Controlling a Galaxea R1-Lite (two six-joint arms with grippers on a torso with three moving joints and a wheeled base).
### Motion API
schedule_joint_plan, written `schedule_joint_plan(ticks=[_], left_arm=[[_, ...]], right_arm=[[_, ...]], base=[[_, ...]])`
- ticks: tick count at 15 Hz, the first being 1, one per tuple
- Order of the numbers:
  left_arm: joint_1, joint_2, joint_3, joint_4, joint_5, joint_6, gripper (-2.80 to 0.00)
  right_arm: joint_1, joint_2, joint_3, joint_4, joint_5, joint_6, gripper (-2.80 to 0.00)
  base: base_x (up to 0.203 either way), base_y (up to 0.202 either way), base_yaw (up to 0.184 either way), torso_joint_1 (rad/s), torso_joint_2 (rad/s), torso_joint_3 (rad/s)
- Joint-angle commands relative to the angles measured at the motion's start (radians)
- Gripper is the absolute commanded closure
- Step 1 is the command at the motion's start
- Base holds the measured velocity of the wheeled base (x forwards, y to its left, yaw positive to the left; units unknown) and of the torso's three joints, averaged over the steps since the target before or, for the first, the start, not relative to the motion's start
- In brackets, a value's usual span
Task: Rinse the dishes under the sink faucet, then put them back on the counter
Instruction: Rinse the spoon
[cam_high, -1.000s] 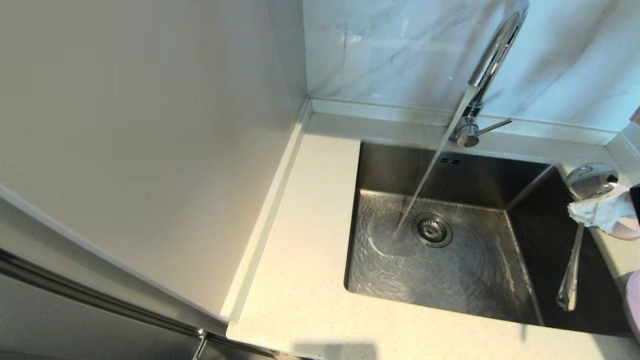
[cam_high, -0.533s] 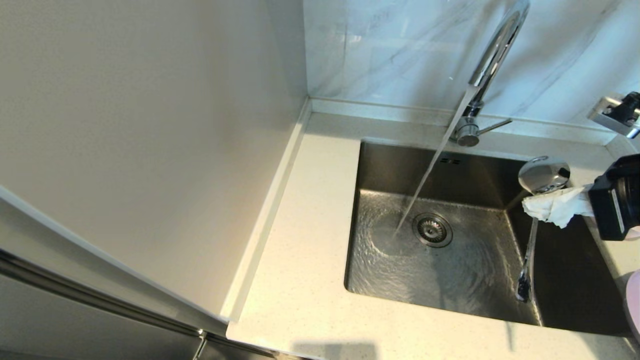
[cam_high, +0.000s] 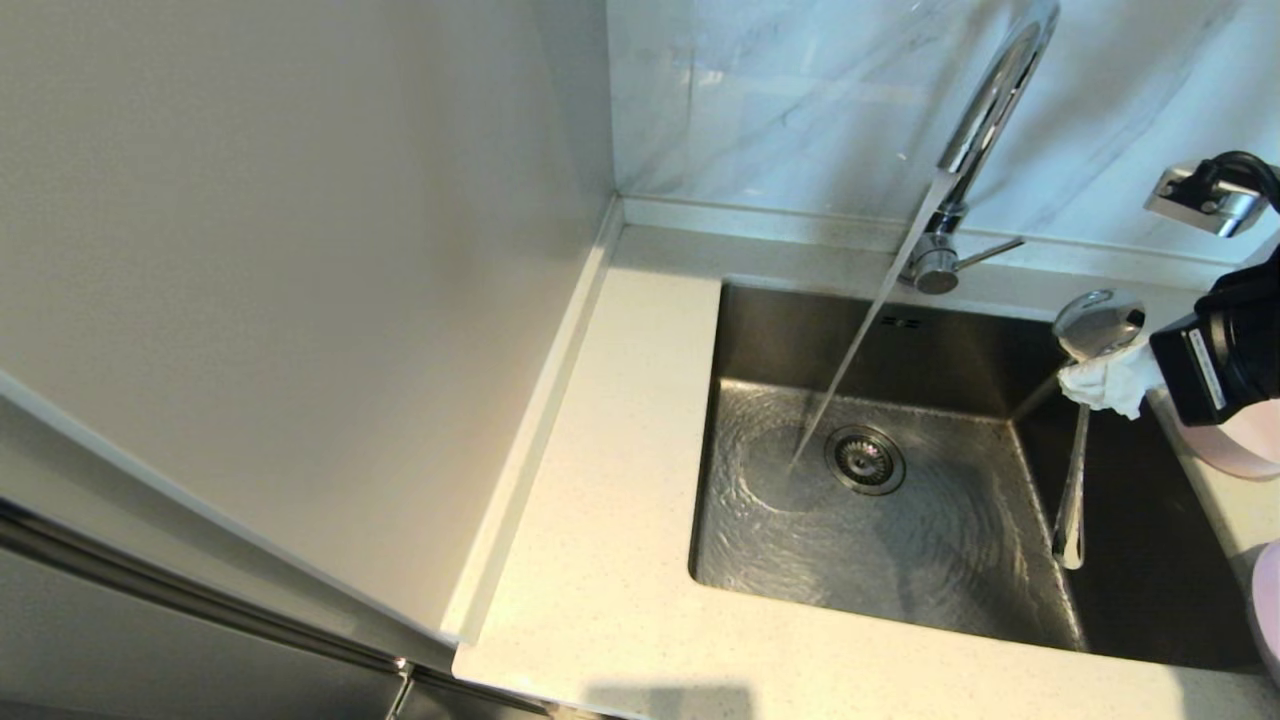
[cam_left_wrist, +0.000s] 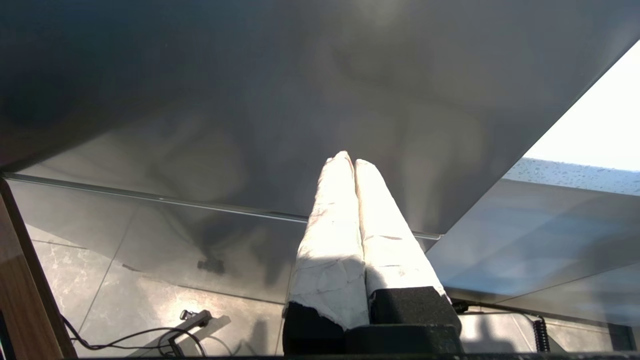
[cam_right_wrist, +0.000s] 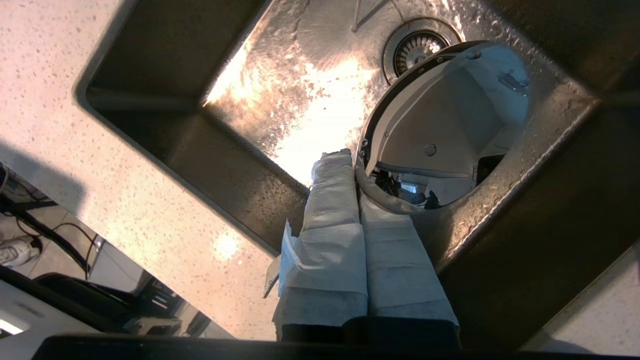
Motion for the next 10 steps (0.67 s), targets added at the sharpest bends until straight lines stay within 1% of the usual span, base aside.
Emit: schedule_joint_plan(ticks=[1, 3, 4, 6, 7, 8, 9, 10], left_arm=[[0.000, 0.000, 0.000, 0.000, 0.001, 0.000, 0.00], [0.000, 0.000, 0.000, 0.000, 0.001, 0.000, 0.00], [0.000, 0.000, 0.000, 0.000, -0.001, 0.000, 0.00], [0.000, 0.000, 0.000, 0.000, 0.001, 0.000, 0.00], [0.000, 0.000, 0.000, 0.000, 0.001, 0.000, 0.00], [0.000, 0.000, 0.000, 0.000, 0.000, 0.000, 0.00], [0.000, 0.000, 0.000, 0.000, 0.000, 0.000, 0.00], [0.000, 0.000, 0.000, 0.000, 0.001, 0.000, 0.00]], right_arm=[[0.000, 0.041, -0.060, 0.036, 0.016, -0.037, 0.00], [-0.006, 0.041, -0.076, 0.039, 0.057, -0.141, 0.00], [-0.010, 0.038, -0.073, 0.041, 0.064, -0.133, 0.00], [-0.009, 0.029, -0.066, 0.043, 0.074, -0.074, 0.00], [-0.008, 0.026, -0.066, 0.042, 0.123, -0.040, 0.00], [-0.004, 0.023, -0.066, 0.041, 0.177, 0.029, 0.00], [0.015, 0.022, -0.074, 0.037, 0.185, 0.124, 0.00], [0.035, 0.024, -0.095, 0.030, 0.187, 0.272, 0.00]], base=[[0.000, 0.000, 0.000, 0.000, 0.00, 0.000], [0.000, 0.000, 0.000, 0.000, 0.00, 0.000], [0.000, 0.000, 0.000, 0.000, 0.00, 0.000], [0.000, 0.000, 0.000, 0.000, 0.00, 0.000], [0.000, 0.000, 0.000, 0.000, 0.00, 0.000], [0.000, 0.000, 0.000, 0.000, 0.00, 0.000], [0.000, 0.000, 0.000, 0.000, 0.00, 0.000], [0.000, 0.000, 0.000, 0.000, 0.00, 0.000]])
